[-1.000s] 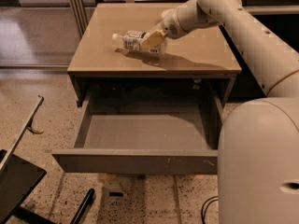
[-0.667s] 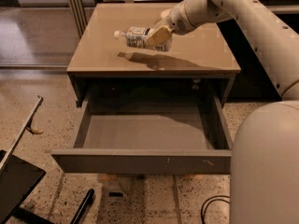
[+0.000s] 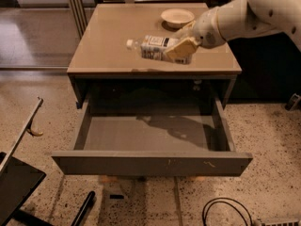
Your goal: Place blue plastic bottle into top drawer
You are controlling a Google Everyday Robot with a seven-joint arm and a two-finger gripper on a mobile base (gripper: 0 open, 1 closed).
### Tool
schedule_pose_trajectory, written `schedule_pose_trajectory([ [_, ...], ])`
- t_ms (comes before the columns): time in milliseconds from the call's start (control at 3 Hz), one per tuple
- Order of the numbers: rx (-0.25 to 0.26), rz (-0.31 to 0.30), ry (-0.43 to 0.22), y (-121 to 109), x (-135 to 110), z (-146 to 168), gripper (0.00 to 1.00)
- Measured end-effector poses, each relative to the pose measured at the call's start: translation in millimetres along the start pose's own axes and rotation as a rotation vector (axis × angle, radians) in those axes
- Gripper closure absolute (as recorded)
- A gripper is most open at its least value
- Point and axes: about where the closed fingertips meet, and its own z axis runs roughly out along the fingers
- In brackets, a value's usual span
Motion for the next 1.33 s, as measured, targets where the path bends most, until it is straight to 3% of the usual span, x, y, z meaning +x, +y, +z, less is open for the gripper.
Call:
schedule_pose_trajectory([
  [667,-0.148,0.055,0.054,87.1,87.8,-24.5,1.0],
  [1000,-0.209,0.102,0.089,113.3,126.2,-10.2,1.0],
  [1333,-0.229,0.156,0.099,131.4,154.3,25.3,1.0],
])
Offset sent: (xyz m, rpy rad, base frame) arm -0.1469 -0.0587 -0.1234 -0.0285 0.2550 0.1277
